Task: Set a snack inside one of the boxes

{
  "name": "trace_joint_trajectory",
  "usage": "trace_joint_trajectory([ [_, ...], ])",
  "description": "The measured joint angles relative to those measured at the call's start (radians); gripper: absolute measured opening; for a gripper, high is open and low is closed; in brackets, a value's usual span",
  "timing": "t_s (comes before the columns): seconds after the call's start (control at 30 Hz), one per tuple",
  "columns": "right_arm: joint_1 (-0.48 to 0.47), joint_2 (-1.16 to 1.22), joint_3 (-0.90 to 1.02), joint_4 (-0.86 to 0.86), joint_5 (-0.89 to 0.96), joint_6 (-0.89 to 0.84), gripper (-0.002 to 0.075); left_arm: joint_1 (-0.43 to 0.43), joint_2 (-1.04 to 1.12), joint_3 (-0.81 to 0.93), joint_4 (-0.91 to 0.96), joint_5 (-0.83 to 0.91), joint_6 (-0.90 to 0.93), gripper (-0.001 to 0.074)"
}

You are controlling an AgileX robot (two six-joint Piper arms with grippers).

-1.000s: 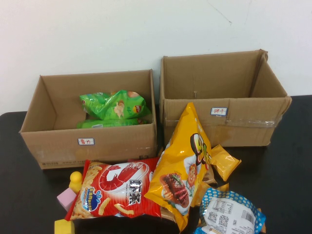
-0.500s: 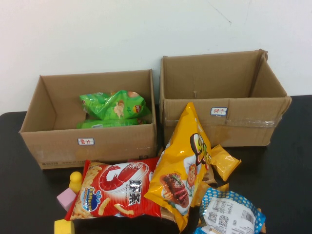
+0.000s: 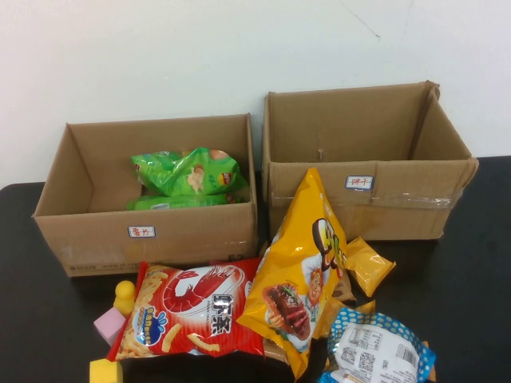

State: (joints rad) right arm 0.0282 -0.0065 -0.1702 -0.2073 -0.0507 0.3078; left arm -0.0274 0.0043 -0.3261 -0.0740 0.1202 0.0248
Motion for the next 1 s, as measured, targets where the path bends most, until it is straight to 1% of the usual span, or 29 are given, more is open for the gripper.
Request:
trace_joint_trajectory([
  [0.1, 0.0, 0.051, -0.108, -0.062, 0.161, -0.006, -0.0001, 0.0, 0.05, -0.101, 0.032, 0.142, 0.002, -0.0001],
  [0.17, 0.0, 0.108, -0.167, -0.07, 0.241, -0.023, -0.0001, 0.0, 0.101, -0.151, 0.045, 0.225, 0.002, -0.0001],
  [0.2, 0.0, 0.18, -0.217, -0.071, 0.308, -0.036, -0.0001, 0.0, 0.155, -0.171, 0.05, 0.276, 0.002, -0.0001],
  [0.33, 0.0, 0.38, -0.294, -0.05, 0.434, -0.043, -0.0001, 0.0, 0.261, -0.174, 0.051, 0.374, 0.002, -0.0001],
  [0.4, 0.0, 0.48, -0.306, -0.036, 0.468, -0.044, -0.0001, 0.0, 0.31, -0.174, 0.054, 0.417, 0.002, -0.0001],
  [0.6, 0.0, 0.731, -0.311, -0.021, 0.476, -0.045, -0.0001, 0.0, 0.446, -0.174, 0.054, 0.506, 0.002, -0.0001],
  [0.73, 0.0, 0.887, -0.311, -0.021, 0.456, -0.045, -0.0001, 0.0, 0.52, -0.174, 0.054, 0.525, 0.002, -0.0001],
  [0.9, 0.005, 1.068, -0.315, -0.019, 0.335, -0.053, -0.0001, 0.0, 0.549, -0.174, 0.007, 0.496, 0.039, -0.0001],
  [1.0, 0.04, 1.185, -0.317, -0.019, 0.213, -0.103, -0.0001, 0.0, 0.549, -0.174, -0.009, 0.468, 0.058, -0.0001],
])
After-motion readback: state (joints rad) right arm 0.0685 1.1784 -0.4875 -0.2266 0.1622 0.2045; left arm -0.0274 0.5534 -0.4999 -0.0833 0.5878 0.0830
